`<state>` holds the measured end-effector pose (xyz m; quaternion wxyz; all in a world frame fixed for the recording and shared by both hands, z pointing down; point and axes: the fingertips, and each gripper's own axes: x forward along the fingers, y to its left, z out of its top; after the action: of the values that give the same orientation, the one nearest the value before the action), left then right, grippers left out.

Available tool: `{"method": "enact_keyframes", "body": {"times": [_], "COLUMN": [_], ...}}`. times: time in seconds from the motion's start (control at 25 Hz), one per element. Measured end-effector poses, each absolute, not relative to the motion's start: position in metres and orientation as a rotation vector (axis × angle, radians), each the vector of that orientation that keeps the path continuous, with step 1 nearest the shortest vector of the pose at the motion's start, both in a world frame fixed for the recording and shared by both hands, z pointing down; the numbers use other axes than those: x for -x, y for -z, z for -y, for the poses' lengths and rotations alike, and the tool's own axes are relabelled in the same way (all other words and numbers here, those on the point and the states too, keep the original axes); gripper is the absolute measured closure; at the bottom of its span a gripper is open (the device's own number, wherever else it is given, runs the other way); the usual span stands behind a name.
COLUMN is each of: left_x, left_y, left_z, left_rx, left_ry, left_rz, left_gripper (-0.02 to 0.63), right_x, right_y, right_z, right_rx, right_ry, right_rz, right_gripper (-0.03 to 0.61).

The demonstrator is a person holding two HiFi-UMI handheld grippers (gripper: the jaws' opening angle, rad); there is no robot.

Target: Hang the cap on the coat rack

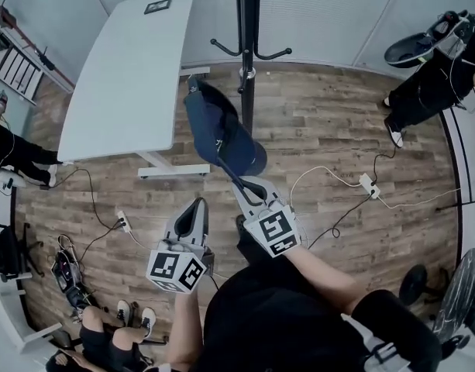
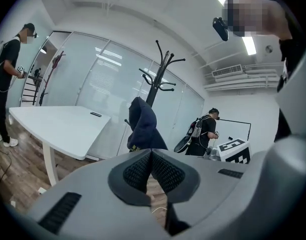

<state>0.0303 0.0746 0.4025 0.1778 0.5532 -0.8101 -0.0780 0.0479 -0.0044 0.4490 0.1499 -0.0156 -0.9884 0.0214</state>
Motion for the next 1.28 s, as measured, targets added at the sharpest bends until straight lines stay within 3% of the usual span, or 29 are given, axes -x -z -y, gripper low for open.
{"method": "enact_keyframes", "body": {"times": [0.76, 1.28], "left_x": [0.074, 0.16], "left_y": [-0.402, -0.403], "left_z": [-0.04, -0.013], "left_rx": [-1.597, -1.837], "left_ry": [0.224, 0.183], "left_rz": [2.273, 2.059], "left_gripper": [0.598, 0.598], "right_x": [0.059, 0.128], "right_y": [-0.465, -0.479], "right_z": [0.029, 0.04], "right_rx": [0.027, -0.238], "right_ry": [-0.154, -0.251], "right_rz": [2.816, 2.777], "right_gripper": [0.534, 0.534]}}
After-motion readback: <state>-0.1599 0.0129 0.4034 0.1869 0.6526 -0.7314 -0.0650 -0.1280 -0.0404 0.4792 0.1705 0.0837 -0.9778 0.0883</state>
